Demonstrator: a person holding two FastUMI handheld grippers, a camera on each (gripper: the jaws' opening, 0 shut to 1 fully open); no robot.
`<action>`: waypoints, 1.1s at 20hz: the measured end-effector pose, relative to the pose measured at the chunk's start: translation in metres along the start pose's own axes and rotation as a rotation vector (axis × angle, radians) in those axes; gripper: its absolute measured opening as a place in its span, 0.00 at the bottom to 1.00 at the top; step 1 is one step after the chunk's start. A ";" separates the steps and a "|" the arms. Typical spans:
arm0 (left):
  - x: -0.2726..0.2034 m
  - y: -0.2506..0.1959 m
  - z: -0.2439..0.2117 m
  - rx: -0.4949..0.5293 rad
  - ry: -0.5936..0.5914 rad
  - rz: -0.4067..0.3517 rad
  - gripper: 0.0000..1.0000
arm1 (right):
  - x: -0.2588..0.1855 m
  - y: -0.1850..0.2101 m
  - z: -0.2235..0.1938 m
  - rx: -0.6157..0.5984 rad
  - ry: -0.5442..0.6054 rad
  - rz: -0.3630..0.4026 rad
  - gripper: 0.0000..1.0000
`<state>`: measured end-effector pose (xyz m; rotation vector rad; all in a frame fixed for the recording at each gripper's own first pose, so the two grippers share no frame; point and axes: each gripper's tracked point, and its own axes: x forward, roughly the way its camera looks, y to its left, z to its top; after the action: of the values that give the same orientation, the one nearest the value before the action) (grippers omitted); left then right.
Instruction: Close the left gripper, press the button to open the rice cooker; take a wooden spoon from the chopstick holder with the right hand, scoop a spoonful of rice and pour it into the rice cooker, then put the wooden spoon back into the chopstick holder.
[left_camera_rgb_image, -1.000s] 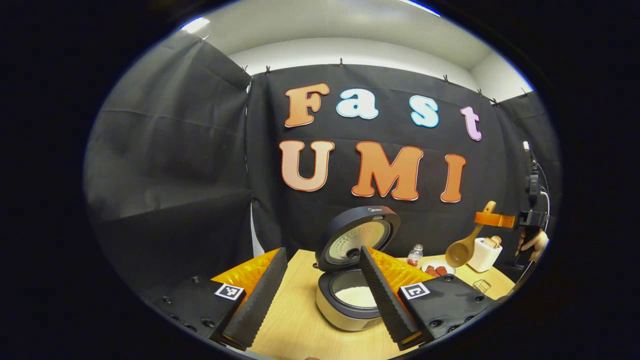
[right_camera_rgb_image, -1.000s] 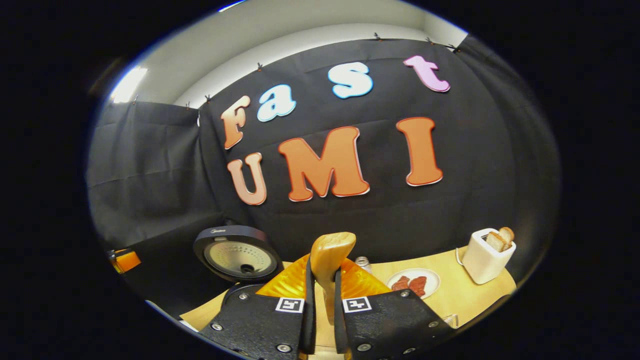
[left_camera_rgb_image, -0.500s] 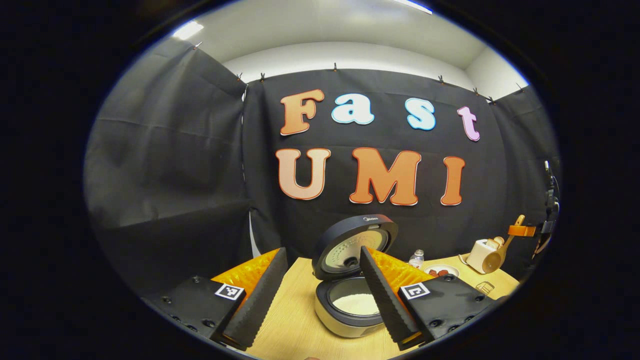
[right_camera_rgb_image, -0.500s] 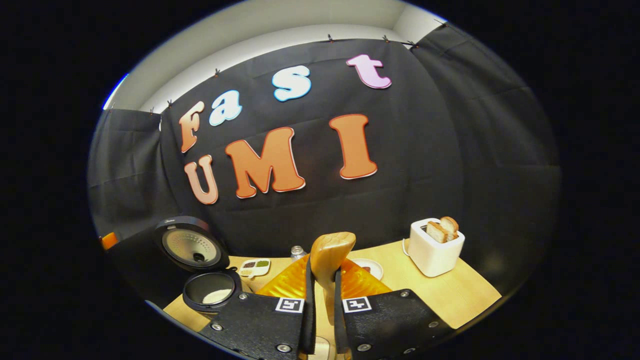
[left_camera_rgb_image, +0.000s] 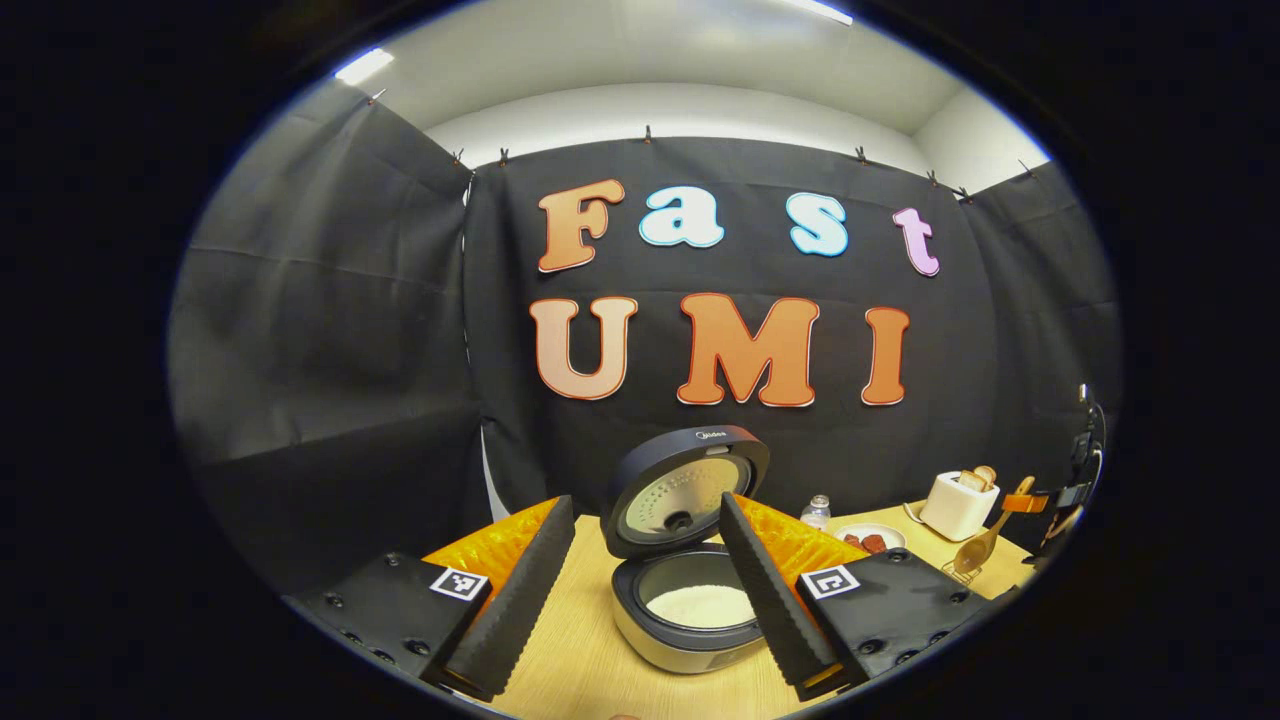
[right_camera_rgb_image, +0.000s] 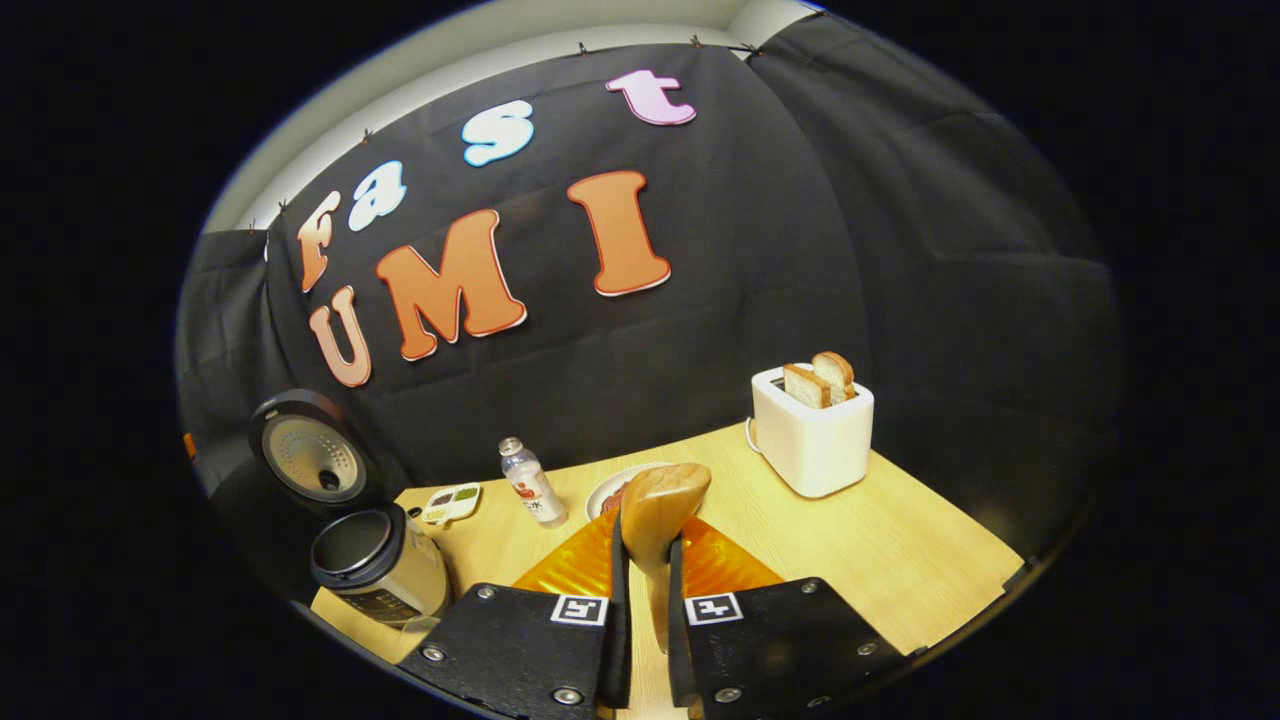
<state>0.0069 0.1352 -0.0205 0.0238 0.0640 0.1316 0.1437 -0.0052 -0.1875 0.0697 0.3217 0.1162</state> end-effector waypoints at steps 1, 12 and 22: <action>-0.001 0.002 0.001 -0.007 -0.002 0.005 0.95 | 0.005 -0.004 -0.009 0.006 0.015 -0.008 0.14; -0.013 0.021 -0.002 -0.022 0.010 0.052 0.95 | 0.023 -0.030 -0.067 0.142 0.119 0.004 0.14; -0.012 0.007 0.003 -0.025 0.020 0.022 0.94 | 0.024 -0.074 -0.060 0.230 0.102 -0.116 0.45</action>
<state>-0.0061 0.1407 -0.0161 -0.0021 0.0816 0.1551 0.1543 -0.0726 -0.2585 0.2731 0.4390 -0.0327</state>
